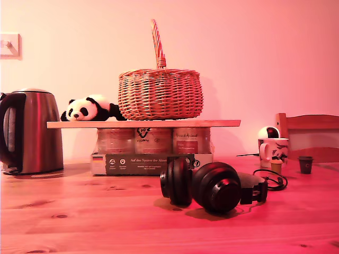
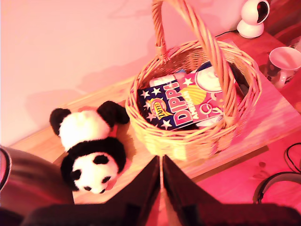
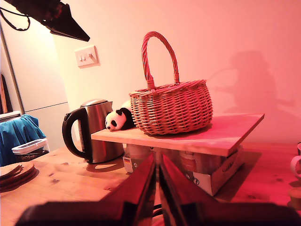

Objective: Pick up the straw basket and place it on the shelf behind you

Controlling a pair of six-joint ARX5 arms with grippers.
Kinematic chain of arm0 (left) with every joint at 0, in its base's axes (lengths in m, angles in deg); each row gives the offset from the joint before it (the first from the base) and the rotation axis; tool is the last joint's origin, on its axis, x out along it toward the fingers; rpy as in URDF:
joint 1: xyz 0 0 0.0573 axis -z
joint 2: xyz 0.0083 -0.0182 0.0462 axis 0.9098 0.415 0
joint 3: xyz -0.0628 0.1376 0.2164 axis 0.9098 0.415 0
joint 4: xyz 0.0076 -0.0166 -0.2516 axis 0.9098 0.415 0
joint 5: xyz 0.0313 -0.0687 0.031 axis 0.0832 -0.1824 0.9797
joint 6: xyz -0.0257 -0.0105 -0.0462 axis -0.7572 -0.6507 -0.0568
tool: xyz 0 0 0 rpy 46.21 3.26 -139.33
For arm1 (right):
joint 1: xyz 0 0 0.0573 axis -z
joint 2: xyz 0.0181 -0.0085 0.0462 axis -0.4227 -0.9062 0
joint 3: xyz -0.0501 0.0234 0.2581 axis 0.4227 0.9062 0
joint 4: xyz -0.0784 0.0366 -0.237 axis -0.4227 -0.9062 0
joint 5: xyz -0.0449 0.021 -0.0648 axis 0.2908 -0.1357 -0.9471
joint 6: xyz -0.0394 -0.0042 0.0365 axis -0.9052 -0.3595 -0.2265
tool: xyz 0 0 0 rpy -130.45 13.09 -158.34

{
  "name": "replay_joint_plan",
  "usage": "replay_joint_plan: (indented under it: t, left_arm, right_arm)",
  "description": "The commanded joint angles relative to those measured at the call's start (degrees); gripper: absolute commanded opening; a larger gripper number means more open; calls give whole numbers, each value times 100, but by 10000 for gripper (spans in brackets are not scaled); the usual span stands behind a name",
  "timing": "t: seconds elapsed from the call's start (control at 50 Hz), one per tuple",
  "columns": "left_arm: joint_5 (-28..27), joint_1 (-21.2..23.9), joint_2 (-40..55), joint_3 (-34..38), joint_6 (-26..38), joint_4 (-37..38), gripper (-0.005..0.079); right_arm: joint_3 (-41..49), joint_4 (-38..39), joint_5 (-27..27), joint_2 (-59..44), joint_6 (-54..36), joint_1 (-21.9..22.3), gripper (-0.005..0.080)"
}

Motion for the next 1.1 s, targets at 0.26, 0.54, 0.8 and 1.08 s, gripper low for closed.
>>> replay_joint_plan:
  t: [0.26, 0.54, 0.8, 1.08]
  left_arm:
    - [673, -24, -439, 1191, 61, 15, -21]
    - [1060, -77, -1126, 2369, 63, 15, -21]
    - [1003, -77, -2052, 3165, 2, 15, -21]
    - [490, -74, -3032, 4496, -90, -96, -19]
  right_arm:
    - [-94, 118, 26, 35, -20, -22, -10]
    - [-94, 125, 37, 35, -20, -24, -10]
    - [-94, 129, 37, 35, -17, -24, -10]
    - [-94, 129, 35, 35, -20, -22, -10]
